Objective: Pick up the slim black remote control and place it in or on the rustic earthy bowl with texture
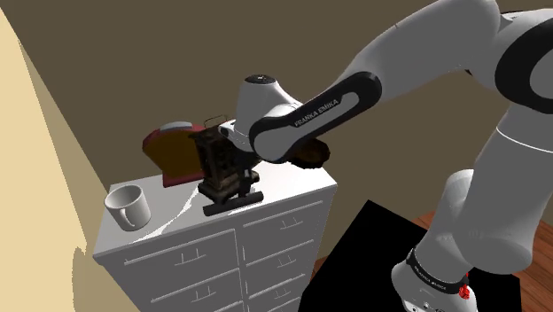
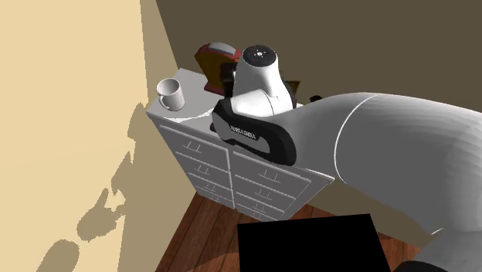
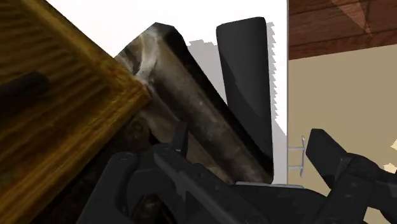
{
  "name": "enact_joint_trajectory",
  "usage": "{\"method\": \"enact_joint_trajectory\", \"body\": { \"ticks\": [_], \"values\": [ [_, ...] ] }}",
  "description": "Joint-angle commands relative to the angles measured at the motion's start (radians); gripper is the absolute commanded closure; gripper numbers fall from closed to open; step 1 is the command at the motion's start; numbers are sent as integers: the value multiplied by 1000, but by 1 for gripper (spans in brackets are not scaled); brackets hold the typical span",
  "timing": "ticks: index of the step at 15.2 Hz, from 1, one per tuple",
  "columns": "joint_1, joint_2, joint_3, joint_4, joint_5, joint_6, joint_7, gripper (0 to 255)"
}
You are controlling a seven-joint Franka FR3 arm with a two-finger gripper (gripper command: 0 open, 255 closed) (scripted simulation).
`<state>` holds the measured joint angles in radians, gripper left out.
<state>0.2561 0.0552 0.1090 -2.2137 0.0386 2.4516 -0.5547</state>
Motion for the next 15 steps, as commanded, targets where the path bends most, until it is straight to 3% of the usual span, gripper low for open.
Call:
{"method": "enact_joint_trajectory", "body": {
  "ticks": [1, 5, 15],
  "values": [
    [-25, -57, -17, -108, 77, 73, -40, 0],
    [-45, -157, -54, -294, 254, 193, -148, 0],
    [-30, -47, -47, -283, 294, 293, -177, 0]
  ]
}}
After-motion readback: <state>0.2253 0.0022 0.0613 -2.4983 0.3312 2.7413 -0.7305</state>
